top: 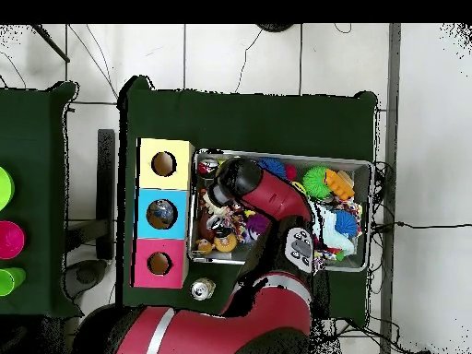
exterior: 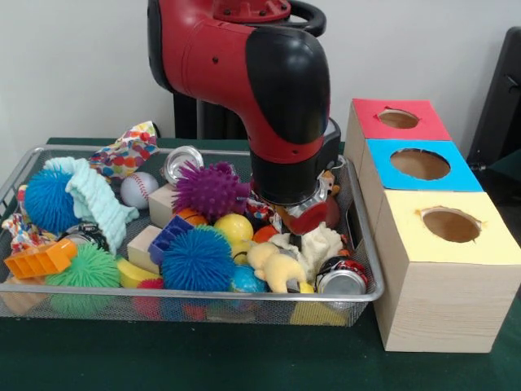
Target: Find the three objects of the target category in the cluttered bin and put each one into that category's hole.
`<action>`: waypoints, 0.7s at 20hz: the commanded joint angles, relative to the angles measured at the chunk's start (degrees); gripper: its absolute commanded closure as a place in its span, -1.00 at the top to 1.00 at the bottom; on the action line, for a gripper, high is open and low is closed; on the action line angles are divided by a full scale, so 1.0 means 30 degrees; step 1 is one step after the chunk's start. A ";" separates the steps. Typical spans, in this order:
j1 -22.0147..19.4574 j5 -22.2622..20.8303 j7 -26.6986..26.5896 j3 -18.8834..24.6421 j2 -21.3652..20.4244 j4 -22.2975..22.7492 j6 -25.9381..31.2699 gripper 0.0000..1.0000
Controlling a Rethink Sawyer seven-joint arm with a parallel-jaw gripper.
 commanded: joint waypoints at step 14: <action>-0.6443 -0.5777 -0.4950 0.0581 0.1119 -0.2334 0.0848 -1.00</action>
